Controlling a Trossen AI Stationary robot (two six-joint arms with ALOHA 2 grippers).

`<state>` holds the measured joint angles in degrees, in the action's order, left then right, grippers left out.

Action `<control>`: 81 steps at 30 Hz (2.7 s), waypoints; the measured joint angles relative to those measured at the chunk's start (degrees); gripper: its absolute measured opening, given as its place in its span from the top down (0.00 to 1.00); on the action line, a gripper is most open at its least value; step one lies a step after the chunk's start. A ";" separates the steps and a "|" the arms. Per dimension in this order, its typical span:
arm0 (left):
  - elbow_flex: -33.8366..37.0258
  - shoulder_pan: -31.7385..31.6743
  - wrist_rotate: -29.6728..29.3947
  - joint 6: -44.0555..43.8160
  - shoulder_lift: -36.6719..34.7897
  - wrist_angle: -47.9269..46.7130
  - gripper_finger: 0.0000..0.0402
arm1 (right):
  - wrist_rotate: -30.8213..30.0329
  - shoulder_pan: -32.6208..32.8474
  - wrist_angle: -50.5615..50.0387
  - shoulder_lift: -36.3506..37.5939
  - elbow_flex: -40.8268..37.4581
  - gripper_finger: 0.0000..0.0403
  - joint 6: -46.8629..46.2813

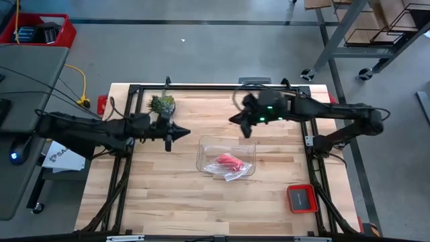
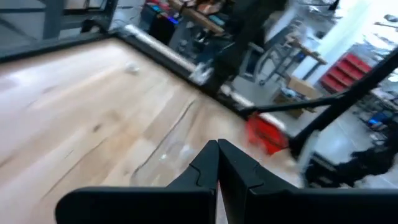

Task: Roll bandage
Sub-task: Return to Home Position

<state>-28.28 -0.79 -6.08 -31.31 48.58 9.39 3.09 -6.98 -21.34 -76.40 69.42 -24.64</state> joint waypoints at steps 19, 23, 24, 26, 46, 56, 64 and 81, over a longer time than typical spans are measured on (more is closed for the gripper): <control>19.80 0.61 -0.10 7.47 0.26 4.65 1.00 | -12.62 1.15 -5.59 14.60 -4.91 1.00 -12.72; 25.83 1.47 3.46 1.11 -0.54 17.38 1.00 | -12.96 1.15 -6.41 14.62 -4.91 1.00 -12.91; 27.75 1.75 4.03 -1.17 -0.91 20.50 1.00 | -12.96 1.15 -6.33 14.62 -4.91 1.00 -12.90; 27.59 2.36 4.07 -2.36 -1.70 19.81 1.00 | -12.95 1.15 -6.23 14.62 -4.91 1.00 -12.89; 27.62 2.76 2.85 4.48 -3.23 0.26 1.00 | -15.56 2.36 -6.90 17.07 -6.23 1.00 -6.90; 27.57 2.76 3.14 4.54 -31.29 -7.71 1.00 | -14.73 2.92 -4.58 17.64 -8.47 1.00 -8.94; 27.57 2.76 3.10 4.53 -47.72 -7.84 1.00 | -14.73 2.90 -4.23 17.66 -8.47 1.00 -8.37; 27.57 1.37 3.10 4.50 -48.37 -6.05 1.00 | -11.48 6.59 -4.33 23.41 -13.98 1.00 -11.73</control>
<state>-0.71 0.59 -2.98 -26.81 0.21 3.34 -8.39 -0.38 -25.66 -52.99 55.44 -36.37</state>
